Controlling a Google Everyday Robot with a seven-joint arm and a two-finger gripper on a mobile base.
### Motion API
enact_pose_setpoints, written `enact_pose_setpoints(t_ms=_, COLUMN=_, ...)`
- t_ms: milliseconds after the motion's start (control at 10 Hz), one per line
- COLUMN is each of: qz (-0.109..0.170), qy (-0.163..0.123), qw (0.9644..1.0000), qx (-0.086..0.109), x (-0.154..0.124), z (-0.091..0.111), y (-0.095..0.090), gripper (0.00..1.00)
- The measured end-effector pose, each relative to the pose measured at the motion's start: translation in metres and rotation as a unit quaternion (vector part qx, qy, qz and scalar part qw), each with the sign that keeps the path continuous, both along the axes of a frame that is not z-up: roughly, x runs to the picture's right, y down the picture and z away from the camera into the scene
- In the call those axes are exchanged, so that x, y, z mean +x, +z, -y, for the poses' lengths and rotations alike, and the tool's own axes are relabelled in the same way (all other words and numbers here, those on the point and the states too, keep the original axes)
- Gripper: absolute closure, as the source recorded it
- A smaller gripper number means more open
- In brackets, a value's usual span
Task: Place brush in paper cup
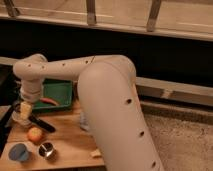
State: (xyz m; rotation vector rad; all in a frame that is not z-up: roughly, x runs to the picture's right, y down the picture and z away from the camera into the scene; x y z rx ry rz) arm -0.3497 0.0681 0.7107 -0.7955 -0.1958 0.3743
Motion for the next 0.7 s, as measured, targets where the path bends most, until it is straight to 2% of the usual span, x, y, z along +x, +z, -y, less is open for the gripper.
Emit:
enact_pose_setpoints(t_ms=100, qz=-0.033, qy=0.01, qw=0.999, qx=0.028, x=0.009, z=0.019, y=-0.016, gripper=0.2)
enact_pose_setpoints(t_ms=200, qz=-0.065, qy=0.024, qw=0.9964, qx=0.049, x=0.023, z=0.035, y=-0.026, gripper=0.2)
enact_pose_setpoints(t_ms=300, qz=-0.118, qy=0.047, qw=0.9889, qx=0.076, x=0.053, z=0.058, y=-0.03, gripper=0.2)
enact_pose_setpoints(t_ms=400, qz=-0.148, qy=0.066, qw=0.9823, qx=0.093, x=0.072, z=0.072, y=-0.034, gripper=0.2)
enact_pose_setpoints(t_ms=500, qz=-0.167, qy=0.079, qw=0.9773, qx=0.104, x=0.083, z=0.08, y=-0.037, gripper=0.2)
enact_pose_setpoints(t_ms=600, qz=-0.178, qy=0.087, qw=0.9738, qx=0.111, x=0.089, z=0.085, y=-0.04, gripper=0.2)
enact_pose_setpoints(t_ms=700, qz=-0.183, qy=0.091, qw=0.9723, qx=0.113, x=0.093, z=0.088, y=-0.04, gripper=0.2)
